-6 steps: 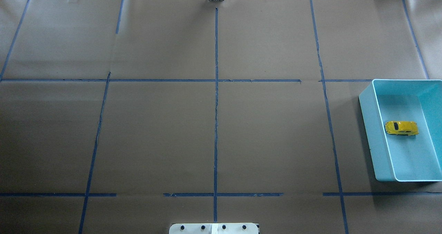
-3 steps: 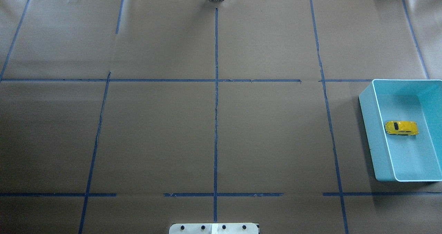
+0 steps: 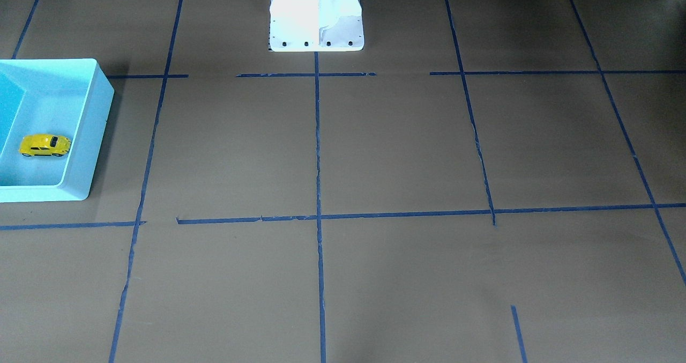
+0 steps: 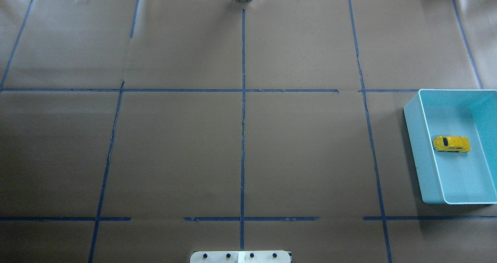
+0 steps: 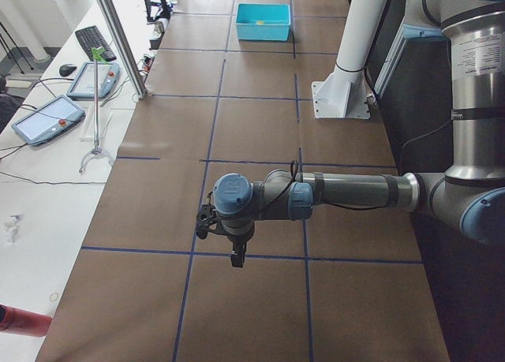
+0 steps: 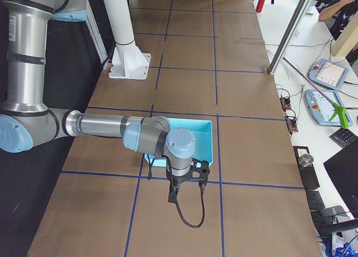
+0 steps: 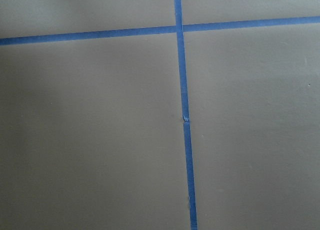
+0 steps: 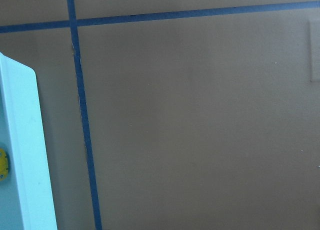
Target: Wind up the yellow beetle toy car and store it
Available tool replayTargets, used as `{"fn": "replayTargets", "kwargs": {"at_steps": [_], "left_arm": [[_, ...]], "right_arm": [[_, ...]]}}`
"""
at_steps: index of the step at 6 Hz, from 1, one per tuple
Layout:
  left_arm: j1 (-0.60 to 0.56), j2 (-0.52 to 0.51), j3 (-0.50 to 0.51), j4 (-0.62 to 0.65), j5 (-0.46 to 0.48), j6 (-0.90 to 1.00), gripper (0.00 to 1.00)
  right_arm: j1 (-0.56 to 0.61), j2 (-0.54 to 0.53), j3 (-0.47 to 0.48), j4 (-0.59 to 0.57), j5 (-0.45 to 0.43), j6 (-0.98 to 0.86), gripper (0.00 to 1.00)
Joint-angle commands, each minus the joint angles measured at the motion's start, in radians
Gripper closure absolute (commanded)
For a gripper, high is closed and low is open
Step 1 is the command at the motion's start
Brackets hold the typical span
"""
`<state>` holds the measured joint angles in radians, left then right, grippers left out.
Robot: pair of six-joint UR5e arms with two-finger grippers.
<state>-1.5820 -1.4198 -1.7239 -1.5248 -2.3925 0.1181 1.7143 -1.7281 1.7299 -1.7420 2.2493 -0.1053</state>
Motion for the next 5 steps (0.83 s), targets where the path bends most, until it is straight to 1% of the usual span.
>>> {"fn": "replayTargets", "kwargs": {"at_steps": [1, 2, 3, 4, 5], "left_arm": [[0.001, -0.001, 0.004, 0.000, 0.001, 0.000, 0.00], [0.002, -0.004, 0.004, -0.002, 0.001, 0.000, 0.00], [0.002, -0.007, 0.006, 0.000, -0.001, 0.000, 0.00], [0.002, -0.010, 0.007, 0.000, 0.001, 0.000, 0.00], [0.002, -0.013, 0.009, 0.000, -0.002, -0.002, 0.00]], "right_arm": [[-0.002, 0.013, -0.015, 0.018, 0.044, 0.013, 0.00], [-0.004, 0.030, -0.013, 0.015, 0.052, 0.042, 0.00], [-0.007, 0.030, 0.005, 0.015, 0.096, 0.086, 0.00], [-0.092, 0.022, 0.049, 0.012, 0.072, 0.084, 0.00], [-0.114, 0.006, 0.124, -0.026, 0.026, 0.079, 0.00]]}}
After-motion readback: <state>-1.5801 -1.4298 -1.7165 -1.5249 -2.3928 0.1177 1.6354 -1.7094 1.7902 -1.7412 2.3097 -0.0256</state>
